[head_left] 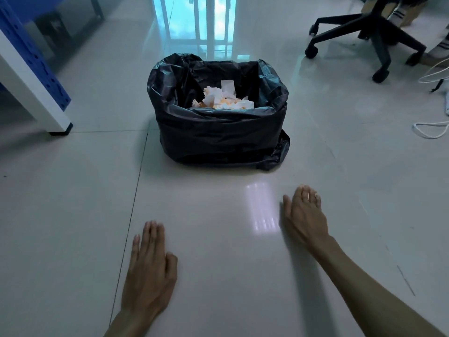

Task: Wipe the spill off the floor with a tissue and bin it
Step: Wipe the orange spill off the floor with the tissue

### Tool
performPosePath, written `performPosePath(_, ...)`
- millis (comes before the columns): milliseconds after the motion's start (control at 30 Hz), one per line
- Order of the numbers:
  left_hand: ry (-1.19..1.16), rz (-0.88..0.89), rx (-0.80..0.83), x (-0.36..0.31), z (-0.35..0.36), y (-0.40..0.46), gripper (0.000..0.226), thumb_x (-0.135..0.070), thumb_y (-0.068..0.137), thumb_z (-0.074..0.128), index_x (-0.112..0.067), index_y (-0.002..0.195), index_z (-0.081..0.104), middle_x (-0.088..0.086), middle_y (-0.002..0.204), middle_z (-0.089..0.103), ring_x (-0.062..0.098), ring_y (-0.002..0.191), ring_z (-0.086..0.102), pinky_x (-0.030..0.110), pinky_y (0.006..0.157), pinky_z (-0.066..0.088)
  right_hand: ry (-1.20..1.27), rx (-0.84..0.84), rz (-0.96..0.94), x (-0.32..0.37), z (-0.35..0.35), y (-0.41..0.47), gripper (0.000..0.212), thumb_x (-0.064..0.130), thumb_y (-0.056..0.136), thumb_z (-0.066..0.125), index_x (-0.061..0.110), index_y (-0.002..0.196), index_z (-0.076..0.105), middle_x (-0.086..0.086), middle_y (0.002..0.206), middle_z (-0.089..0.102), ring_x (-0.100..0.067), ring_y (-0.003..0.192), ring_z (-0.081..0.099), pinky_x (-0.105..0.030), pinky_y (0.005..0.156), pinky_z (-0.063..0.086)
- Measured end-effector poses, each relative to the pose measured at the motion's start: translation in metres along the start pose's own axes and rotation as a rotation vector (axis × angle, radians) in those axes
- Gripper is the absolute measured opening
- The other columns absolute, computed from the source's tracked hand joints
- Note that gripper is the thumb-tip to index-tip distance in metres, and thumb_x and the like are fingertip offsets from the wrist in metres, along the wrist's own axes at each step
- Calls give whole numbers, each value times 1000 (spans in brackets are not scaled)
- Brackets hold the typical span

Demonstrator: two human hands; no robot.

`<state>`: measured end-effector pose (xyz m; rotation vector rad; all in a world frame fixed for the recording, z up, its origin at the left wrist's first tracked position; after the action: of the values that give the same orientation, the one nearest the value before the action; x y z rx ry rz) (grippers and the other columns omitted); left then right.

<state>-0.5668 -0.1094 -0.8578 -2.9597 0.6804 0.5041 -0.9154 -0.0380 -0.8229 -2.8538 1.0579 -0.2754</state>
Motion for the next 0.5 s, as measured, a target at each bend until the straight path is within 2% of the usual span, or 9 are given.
performPosePath(133, 15, -8, 4, 2, 2, 0, 69, -37, 90, 11, -10, 153, -1, 3, 164, -2, 7, 150, -12, 36, 124, -2, 32, 7, -162, 81, 14, 4, 60, 34, 106, 19, -6, 151, 12, -25, 159, 13, -33, 149, 8, -41, 123, 2)
performPosePath(300, -7, -7, -8, 4, 3, 1, 68, -33, 91, 14, -9, 153, -1, 2, 164, 1, 7, 150, -7, 35, 123, -1, 33, 25, -576, 198, 47, -33, 59, 31, 106, 20, -6, 151, 10, -26, 159, 12, -34, 149, 6, -41, 123, -3)
performPosePath(400, 10, 16, -4, 5, 3, 0, 68, -32, 91, 12, -9, 153, 0, 4, 164, 1, 9, 151, -7, 37, 124, 1, 6, 42, -815, 217, 56, -55, 56, 28, 106, 23, -4, 151, 15, -23, 159, 17, -33, 149, 10, -39, 123, -3)
performPosePath(500, 2, 11, -7, 2, 1, -1, 68, -34, 91, 11, -11, 153, -2, 2, 164, -1, 6, 150, -10, 35, 124, -1, -35, 11, -902, 190, 50, -53, 51, 26, 106, 25, 5, 152, 21, -13, 159, 25, -26, 148, 18, -41, 123, 2)
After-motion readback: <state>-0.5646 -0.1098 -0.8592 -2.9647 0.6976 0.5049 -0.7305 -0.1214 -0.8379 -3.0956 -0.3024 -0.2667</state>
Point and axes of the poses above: each hand's wrist, its own y-axis towards the middle knuckle, its own z-axis out of the palm, x = y × z, the point moved 1 cm from there along y, towards the middle knuckle
